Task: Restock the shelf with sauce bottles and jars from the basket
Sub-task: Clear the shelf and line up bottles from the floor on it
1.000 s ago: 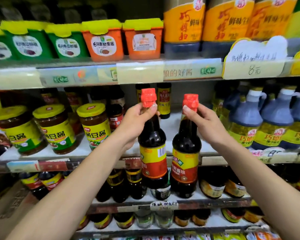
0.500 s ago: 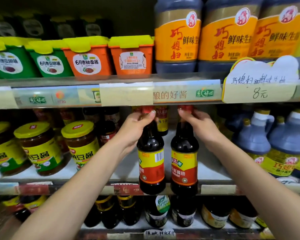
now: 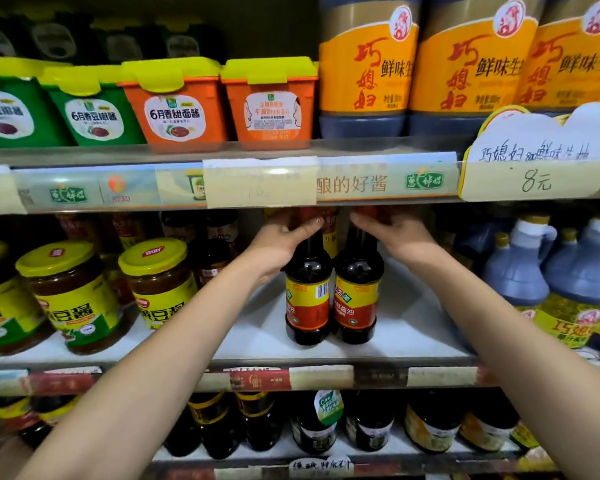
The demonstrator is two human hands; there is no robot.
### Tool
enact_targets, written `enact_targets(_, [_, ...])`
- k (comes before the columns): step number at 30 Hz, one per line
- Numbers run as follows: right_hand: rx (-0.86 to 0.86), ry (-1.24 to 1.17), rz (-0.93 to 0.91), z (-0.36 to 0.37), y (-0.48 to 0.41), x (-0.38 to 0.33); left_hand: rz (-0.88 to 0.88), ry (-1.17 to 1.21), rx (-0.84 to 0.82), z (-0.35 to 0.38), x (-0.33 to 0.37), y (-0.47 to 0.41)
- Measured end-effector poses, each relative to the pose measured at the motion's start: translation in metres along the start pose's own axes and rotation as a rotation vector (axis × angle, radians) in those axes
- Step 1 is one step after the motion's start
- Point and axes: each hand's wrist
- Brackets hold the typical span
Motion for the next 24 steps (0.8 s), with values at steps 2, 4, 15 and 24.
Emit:
enact_targets(2, [-0.052,0.008,-0.03,-0.001,0.003,0.003,0.037,-0.022,-0.064,0.001,-0.003,0.001])
enact_targets(4, [-0.086,0.009,-0.074,-0.002,0.004,0.006,0.058,-0.037,-0.099,0.001,-0.004,0.002])
enact_targets(15, [-0.042,0.011,-0.121,0.002,0.01,0.026,0.089,-0.099,-0.14,-0.007,-0.009,0.0])
enact_targets(24, [-0.262,0.017,-0.032,-0.011,0.05,0.057,0.016,-0.193,-0.175,-0.019,-0.052,0.002])
Point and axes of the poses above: each hand's wrist, its own y-axis away from the middle knuckle, its own z-axis out of the palm, x = y × z, and after that the axes turned 13 degrees about -z, right-handed
